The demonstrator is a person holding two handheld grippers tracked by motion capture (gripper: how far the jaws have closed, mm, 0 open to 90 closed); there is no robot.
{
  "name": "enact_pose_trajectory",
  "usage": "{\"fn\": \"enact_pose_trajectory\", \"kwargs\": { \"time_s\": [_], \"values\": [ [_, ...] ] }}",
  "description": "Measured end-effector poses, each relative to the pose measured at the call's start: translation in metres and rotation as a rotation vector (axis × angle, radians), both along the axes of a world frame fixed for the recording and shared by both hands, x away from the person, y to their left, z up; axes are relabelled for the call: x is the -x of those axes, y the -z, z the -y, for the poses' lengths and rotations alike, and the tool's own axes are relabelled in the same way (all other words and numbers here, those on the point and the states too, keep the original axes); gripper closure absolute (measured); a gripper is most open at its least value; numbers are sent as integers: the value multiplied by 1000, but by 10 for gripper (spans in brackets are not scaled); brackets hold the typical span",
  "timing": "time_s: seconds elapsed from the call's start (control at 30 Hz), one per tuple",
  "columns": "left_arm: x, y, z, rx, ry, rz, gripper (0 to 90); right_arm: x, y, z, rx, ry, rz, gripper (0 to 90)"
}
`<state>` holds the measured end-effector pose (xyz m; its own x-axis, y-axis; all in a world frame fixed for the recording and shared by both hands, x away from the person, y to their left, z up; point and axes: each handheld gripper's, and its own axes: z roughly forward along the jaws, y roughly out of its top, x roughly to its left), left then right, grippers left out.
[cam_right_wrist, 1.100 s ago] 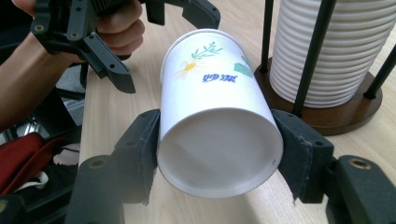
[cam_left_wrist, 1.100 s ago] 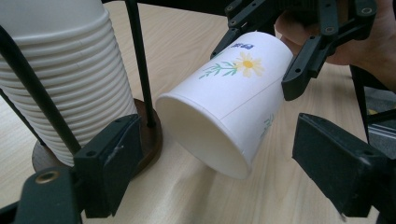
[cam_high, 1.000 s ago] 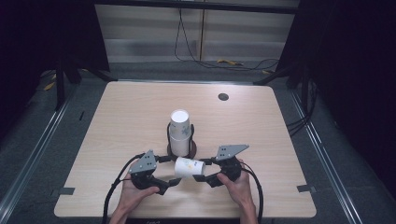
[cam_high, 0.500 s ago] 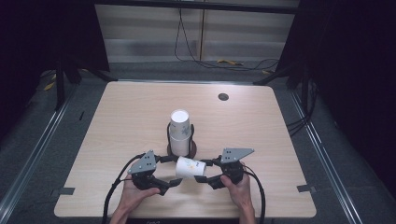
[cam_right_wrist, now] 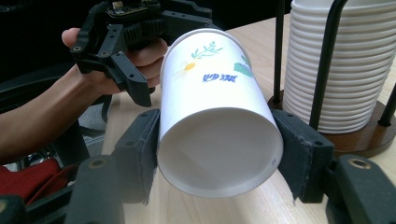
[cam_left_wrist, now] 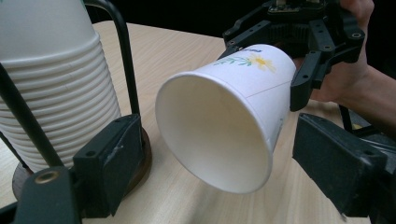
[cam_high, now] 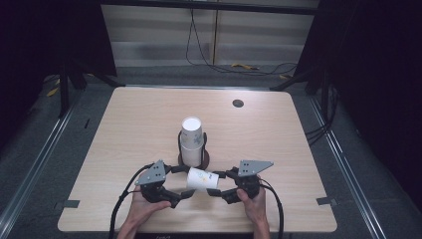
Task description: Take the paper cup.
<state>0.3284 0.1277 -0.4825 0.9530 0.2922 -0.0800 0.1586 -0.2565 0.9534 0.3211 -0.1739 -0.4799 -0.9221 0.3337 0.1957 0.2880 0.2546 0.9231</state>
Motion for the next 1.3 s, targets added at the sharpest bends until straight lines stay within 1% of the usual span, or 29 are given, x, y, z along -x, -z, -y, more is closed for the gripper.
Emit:
{"fn": "enact_pose_trajectory", "kwargs": {
  "time_s": [0.17,0.3,0.37,0.4,0.47,0.63,0.83,1.0,1.07,1.2,1.23,1.27,1.3],
  "values": [
    [0,0,1,4,0,1,156,1,-1,0,-22,-7,10,364],
    [0,0,0,-2,7,1,158,1,0,-1,-37,-19,13,364],
    [-1,1,1,10,15,1,160,1,0,-1,-44,-23,17,364],
    [-1,1,1,11,19,-1,160,1,0,-2,-58,-34,20,364],
    [-1,1,1,18,22,-1,168,1,0,-2,-62,-37,24,364],
    [-1,2,3,22,41,1,182,2,0,-2,-79,-42,32,365],
    [-2,2,4,37,60,4,187,1,0,-3,-78,-53,27,366],
    [-5,2,2,46,74,-8,200,1,0,-2,-79,-56,24,368],
    [-6,2,2,50,79,-6,197,1,0,-3,-80,-59,26,368],
    [-7,2,3,69,87,-18,181,1,-1,-3,-76,-65,30,368],
    [-7,2,3,81,94,-22,181,1,-2,-3,-71,-67,30,368],
    [-7,2,4,71,94,-18,183,0,-2,-4,-68,-69,31,368],
    [-7,2,4,71,98,-18,185,0,-2,-4,-65,-72,29,368]
  ]
}}
